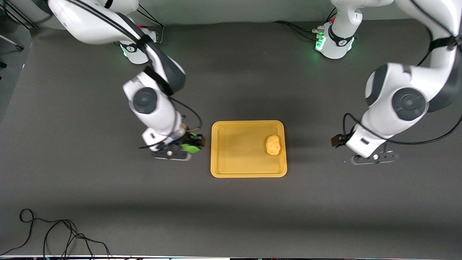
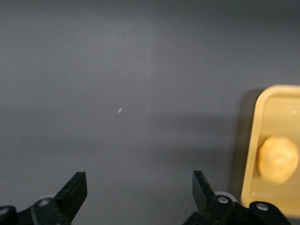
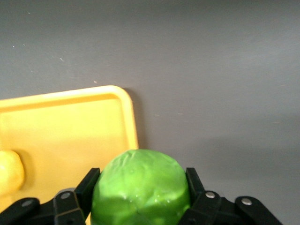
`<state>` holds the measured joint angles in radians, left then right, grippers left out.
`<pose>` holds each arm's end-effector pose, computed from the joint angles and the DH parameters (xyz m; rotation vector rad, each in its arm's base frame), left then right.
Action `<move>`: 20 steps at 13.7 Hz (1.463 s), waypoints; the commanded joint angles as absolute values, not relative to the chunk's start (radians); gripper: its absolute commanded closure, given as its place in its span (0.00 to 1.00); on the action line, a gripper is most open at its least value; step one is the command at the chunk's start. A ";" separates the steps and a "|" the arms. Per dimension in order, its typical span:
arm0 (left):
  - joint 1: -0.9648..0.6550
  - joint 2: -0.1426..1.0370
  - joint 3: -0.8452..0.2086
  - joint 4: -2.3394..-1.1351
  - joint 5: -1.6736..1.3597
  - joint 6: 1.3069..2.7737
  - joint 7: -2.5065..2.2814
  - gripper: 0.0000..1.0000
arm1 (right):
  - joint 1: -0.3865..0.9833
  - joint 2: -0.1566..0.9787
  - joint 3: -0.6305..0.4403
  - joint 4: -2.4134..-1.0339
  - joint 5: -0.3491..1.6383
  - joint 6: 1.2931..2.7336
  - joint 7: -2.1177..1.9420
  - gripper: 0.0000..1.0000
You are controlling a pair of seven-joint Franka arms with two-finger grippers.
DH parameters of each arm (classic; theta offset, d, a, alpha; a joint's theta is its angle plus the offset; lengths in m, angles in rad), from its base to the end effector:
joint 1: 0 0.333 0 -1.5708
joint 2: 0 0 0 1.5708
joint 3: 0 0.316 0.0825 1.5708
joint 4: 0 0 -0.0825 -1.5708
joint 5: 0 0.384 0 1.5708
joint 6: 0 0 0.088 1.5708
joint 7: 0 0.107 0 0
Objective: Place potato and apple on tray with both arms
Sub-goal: 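Lower the apple onto the tray with the right gripper while the left withdraws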
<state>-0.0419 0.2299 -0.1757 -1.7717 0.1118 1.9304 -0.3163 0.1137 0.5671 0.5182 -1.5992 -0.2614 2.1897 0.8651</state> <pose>0.6042 -0.1190 0.4256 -3.0607 -0.0903 0.0734 0.5950 0.3596 0.3442 -3.0248 0.2629 -0.0689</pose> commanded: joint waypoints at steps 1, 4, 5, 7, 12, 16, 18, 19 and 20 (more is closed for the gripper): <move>-0.022 0.134 -0.183 -1.802 0.100 1.832 -0.249 0.00 | 0.198 0.782 0.546 -1.395 -0.385 2.183 1.093 0.55; 0.000 0.080 -0.176 -1.790 0.057 1.810 -0.241 0.00 | 0.261 0.866 0.563 -1.350 -0.455 2.183 1.190 0.56; 0.020 0.054 -0.173 -1.792 0.037 1.789 -0.215 0.00 | 0.276 0.894 0.577 -1.329 -0.497 2.186 1.237 0.56; 0.029 0.022 -0.149 -1.798 0.026 1.764 -0.167 0.00 | 0.301 0.963 0.607 -1.260 -0.560 2.189 1.294 0.56; -0.074 -0.026 -0.002 -1.798 0.005 1.766 -0.144 0.00 | 0.333 1.035 0.609 -1.233 -0.617 2.203 1.305 0.56; -0.063 -0.052 -0.002 -1.798 0.011 1.764 -0.127 0.00 | 0.350 1.055 0.607 -1.232 -0.617 2.204 1.338 0.29; -0.063 -0.052 0.002 -1.796 0.017 1.772 -0.121 0.00 | 0.348 1.055 0.607 -1.232 -0.618 2.204 1.335 0.18; -0.063 -0.052 0.002 -1.798 0.020 1.773 -0.118 0.00 | 0.348 1.055 0.607 -1.229 -0.621 2.204 1.330 0.13; -0.061 -0.051 0.003 -1.796 0.020 1.776 -0.097 0.00 | 0.344 1.054 0.607 -1.229 -0.623 2.204 1.328 0.06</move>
